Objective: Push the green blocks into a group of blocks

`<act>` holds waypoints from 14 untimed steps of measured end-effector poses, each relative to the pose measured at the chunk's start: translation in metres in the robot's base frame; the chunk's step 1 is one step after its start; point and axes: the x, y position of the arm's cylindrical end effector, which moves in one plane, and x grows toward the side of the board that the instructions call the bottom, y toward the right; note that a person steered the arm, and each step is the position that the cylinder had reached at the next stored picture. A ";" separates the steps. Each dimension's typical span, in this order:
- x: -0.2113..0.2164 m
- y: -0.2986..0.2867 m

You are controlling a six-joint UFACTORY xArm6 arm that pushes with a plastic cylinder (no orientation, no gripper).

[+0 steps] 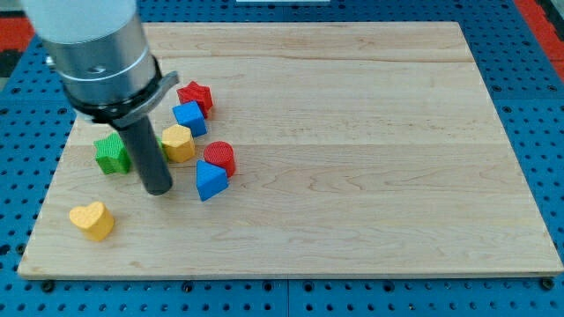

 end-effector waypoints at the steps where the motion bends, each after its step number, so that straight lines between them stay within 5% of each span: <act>1: 0.000 -0.018; 4: -0.048 -0.009; 6: 0.014 -0.113; 7: -0.017 -0.126; 9: -0.044 -0.041; 11: 0.022 -0.144; 14: 0.065 -0.079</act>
